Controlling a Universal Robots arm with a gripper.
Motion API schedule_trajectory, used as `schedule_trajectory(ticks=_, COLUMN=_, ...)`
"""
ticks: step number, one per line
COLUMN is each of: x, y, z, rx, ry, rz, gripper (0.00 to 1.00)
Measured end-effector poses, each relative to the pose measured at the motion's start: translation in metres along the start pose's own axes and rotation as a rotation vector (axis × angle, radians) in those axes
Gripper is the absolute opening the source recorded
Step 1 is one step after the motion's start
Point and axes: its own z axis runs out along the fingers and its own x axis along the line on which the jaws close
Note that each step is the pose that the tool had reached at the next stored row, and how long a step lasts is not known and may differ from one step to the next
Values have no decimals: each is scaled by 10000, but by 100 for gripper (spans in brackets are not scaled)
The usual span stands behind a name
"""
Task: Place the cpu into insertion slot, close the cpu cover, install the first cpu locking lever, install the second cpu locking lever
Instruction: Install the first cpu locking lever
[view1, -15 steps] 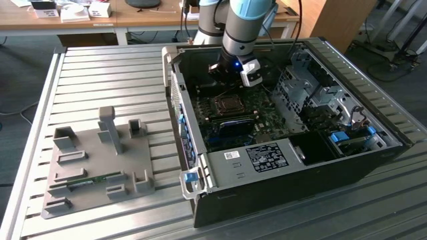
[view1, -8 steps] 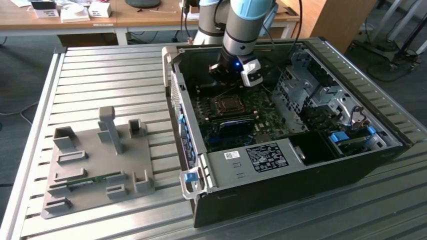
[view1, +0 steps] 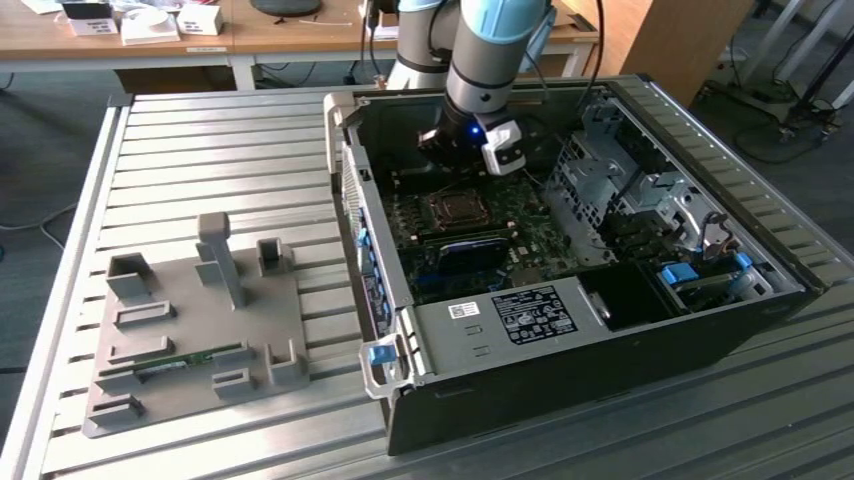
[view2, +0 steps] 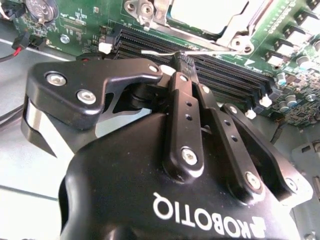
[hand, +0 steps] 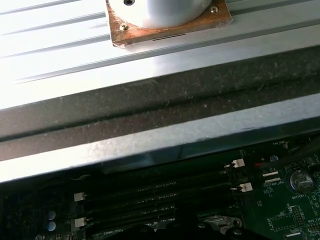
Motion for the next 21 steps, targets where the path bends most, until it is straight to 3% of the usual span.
schedule_trajectory(ticks=21, x=-23, y=31, z=40, rx=22, ry=-5, rz=-1, gripper=11)
